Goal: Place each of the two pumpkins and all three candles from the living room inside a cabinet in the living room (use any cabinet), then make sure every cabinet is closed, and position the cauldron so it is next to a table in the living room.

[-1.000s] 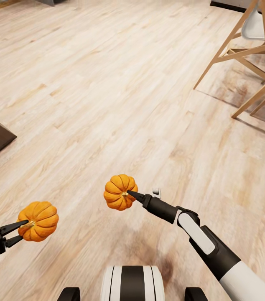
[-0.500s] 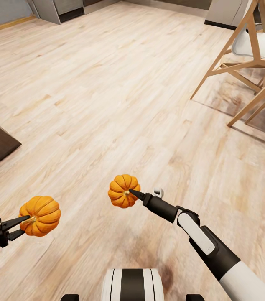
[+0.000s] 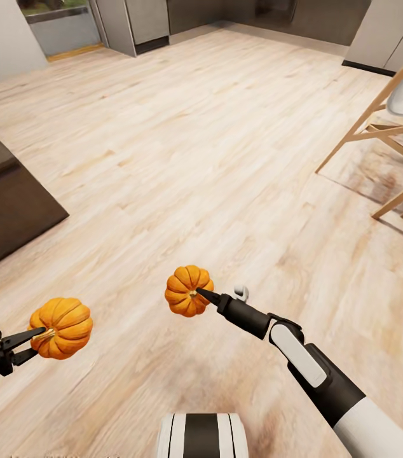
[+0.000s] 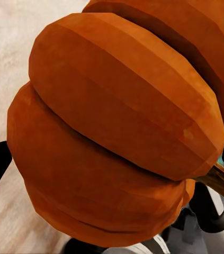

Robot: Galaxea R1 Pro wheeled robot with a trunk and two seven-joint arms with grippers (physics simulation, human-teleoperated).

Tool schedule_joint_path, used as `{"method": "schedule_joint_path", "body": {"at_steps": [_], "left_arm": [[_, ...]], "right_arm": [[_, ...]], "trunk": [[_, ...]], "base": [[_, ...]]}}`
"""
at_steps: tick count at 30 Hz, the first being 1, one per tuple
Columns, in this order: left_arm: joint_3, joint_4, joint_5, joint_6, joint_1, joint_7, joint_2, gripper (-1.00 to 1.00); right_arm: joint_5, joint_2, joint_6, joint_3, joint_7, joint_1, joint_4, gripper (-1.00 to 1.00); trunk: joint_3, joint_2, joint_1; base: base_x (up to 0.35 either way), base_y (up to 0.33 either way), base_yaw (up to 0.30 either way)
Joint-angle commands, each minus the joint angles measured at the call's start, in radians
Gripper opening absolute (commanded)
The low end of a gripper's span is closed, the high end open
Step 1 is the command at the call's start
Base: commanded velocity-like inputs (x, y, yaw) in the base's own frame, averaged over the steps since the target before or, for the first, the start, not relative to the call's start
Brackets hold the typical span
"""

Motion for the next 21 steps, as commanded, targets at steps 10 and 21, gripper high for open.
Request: {"method": "schedule_joint_path", "body": {"at_steps": [10, 21], "left_arm": [[-0.018, 0.005, 0.084, 0.006, -0.001, -0.001, 0.001, -1.00], [-0.019, 0.014, 0.092, 0.006, -0.001, -0.001, 0.002, -1.00]], "right_arm": [[-0.008, -0.001, 0.002, 0.002, 0.002, 0.000, 0.000, -1.00], [-0.008, -0.001, 0.001, 0.002, 0.005, 0.000, 0.000, -1.00]], "trunk": [[0.035, 0.002, -0.005], [0.074, 0.005, -0.010]], "base": [[-0.091, 0.000, 0.291], [-0.001, 0.000, 0.291]]}}
